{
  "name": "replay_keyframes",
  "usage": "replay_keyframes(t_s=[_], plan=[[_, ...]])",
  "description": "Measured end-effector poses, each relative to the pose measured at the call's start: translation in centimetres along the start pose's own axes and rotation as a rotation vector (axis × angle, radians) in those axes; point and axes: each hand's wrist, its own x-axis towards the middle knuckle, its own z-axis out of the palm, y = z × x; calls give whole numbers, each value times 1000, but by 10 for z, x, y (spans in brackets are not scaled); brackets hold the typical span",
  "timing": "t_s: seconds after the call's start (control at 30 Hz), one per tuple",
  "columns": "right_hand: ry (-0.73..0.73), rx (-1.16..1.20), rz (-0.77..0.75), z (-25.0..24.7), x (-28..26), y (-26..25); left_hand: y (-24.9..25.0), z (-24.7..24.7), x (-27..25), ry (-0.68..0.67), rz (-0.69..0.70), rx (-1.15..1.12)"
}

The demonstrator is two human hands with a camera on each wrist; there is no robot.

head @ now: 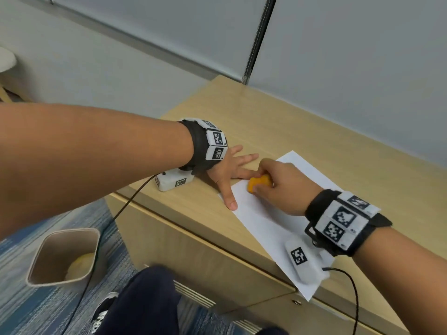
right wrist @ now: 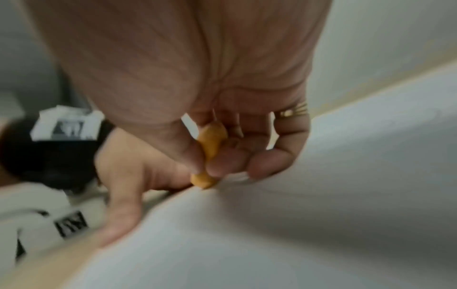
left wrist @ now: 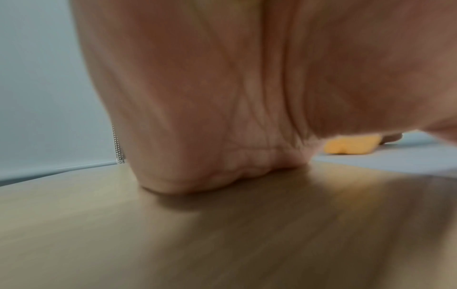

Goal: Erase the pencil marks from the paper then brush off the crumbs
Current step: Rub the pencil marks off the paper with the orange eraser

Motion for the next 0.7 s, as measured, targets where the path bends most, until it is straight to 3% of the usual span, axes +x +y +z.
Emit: replay_keyframes(t_s=[0.07, 0.17, 0.2, 0.33, 0.47, 0.6, 0.7], plan=[[-17, -15, -28, -2, -2, -6, 1, 0, 0, 0, 1, -6], [-320, 142, -53, -12, -8, -12, -1, -1, -1, 5, 12, -37], [-324, 132, -49, -13, -7, -13, -1, 0, -2, 6, 12, -40], [-17, -19, -32, -4, -1, -12, 0, 1, 0, 2, 0, -41], [-281, 188, -16, -9, -6, -13, 0, 1, 0, 8, 8, -52], [-74, 132, 9, -5, -1, -12, 1, 1, -1, 8, -1, -43], [-166, 215, -6, -3, -4, -12, 1, 1, -1, 5, -1, -40]])
